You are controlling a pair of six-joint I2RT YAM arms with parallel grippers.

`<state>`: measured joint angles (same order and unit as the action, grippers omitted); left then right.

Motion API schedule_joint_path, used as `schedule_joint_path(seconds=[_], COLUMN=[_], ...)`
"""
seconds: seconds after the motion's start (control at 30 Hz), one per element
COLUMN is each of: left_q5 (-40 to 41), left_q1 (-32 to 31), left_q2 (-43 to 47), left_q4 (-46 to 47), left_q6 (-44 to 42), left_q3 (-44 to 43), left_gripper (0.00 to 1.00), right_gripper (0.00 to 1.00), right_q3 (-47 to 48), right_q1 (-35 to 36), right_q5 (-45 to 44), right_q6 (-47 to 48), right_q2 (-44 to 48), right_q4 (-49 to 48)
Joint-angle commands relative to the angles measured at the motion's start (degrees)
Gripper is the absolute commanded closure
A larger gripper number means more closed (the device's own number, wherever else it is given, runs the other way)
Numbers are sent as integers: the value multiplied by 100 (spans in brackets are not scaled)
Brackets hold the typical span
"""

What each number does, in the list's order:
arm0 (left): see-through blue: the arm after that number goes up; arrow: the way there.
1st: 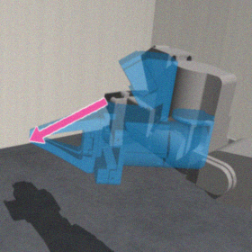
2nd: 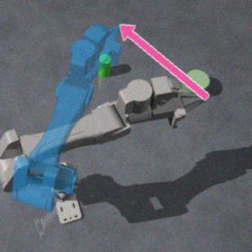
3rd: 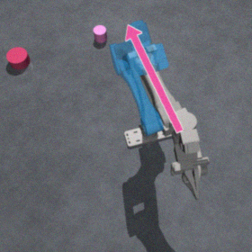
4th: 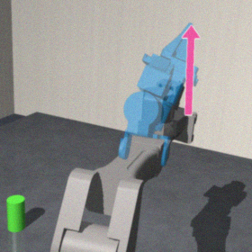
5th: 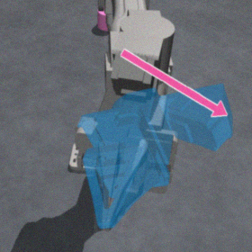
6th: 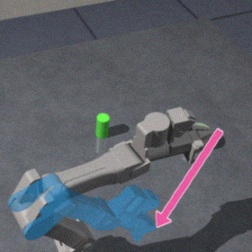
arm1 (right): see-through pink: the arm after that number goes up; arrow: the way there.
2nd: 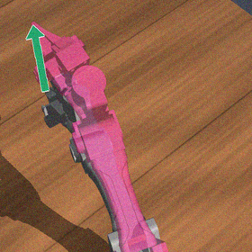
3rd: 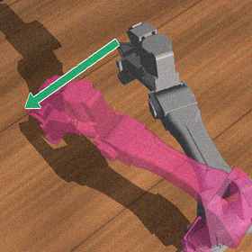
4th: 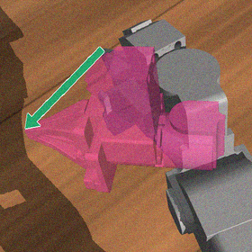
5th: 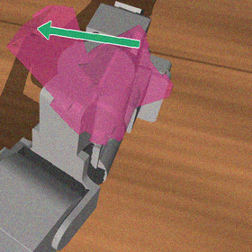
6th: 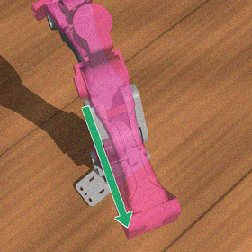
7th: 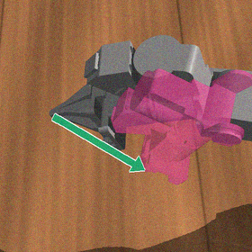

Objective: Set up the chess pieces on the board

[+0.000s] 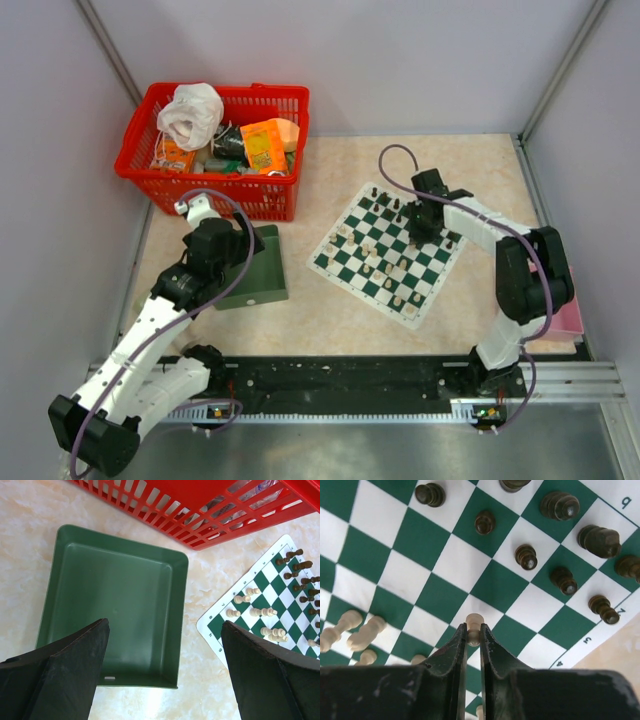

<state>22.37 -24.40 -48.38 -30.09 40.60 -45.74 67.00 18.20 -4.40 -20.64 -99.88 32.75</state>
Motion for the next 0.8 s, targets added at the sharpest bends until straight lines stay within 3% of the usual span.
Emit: schedule_joint_path(seconds=[0.0,0.37,0.77], left_q5=[57,-75,-128], left_q1=[32,50,50], left_q2=[101,-5,66], left_q4=[135,257,275], left_q6=[18,36,71], left_q3=[-76,-58,-6], left_gripper=[1,1,1], right_gripper=[92,92,92], right_q3=[-143,-1136,-1638], right_q1=[-18,605,1309], right_q5=[203,116,-227], right_q6=[34,-501,-915], right_q2=[898,2279,1972], right_q4=[99,565,267])
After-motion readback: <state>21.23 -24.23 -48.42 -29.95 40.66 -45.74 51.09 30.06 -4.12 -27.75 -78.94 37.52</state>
